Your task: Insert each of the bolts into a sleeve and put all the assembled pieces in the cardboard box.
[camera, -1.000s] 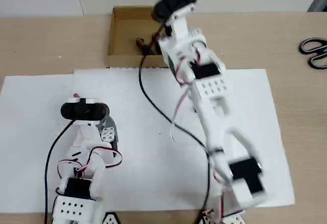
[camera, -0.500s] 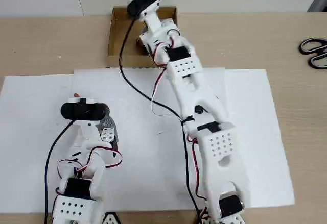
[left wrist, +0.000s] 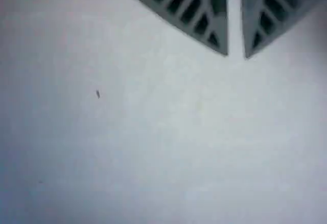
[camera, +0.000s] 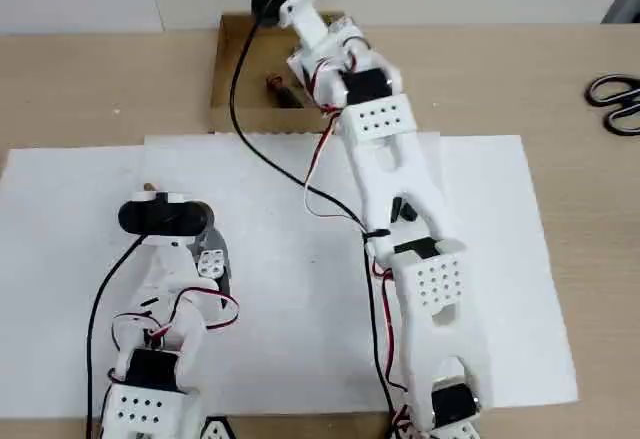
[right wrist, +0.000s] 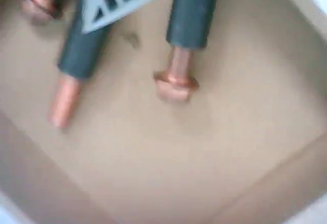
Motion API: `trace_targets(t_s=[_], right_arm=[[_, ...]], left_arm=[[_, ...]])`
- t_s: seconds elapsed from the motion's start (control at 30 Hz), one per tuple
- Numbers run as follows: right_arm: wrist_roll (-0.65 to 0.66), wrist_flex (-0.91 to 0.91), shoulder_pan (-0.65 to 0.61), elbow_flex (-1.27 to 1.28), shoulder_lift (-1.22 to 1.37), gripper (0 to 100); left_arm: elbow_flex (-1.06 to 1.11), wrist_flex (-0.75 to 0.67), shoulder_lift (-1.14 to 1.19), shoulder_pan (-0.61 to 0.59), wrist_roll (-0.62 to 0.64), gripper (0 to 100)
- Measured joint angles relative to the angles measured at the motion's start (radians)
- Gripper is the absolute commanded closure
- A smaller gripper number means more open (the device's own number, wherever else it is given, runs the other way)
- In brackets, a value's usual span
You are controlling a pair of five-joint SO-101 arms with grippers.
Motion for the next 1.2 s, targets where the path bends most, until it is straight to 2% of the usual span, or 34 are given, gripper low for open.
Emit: trace_targets(t_s=[0.13,0.37,0.43,0.57,0.73,0.93,1.2], right_arm=[[0.0,0.173,0.025,-0.084,0.0,99.1],[-0.005,0.493,0.031,-0.209,0.0,99.5],[-0.06,0.588,0.031,-0.226,0.0,99.5],[-0.258,0.769,0.032,-0.241,0.0,99.5],[-0.511,0.812,0.034,-0.241,0.0,99.5],[-0.687,0.816,0.011,-0.144,-0.015,99.5],[-0.749,0.816,0.014,0.203,-0.236,99.5]], left_arm=[[0.0,0.0,0.0,0.0,0.0,99],[0.0,0.0,0.0,0.0,0.0,99],[0.0,0.0,0.0,0.0,0.0,99],[0.0,0.0,0.0,0.0,0.0,99],[0.0,0.0,0.0,0.0,0.0,99],[0.0,0.0,0.0,0.0,0.0,99],[0.0,0.0,0.0,0.0,0.0,99]])
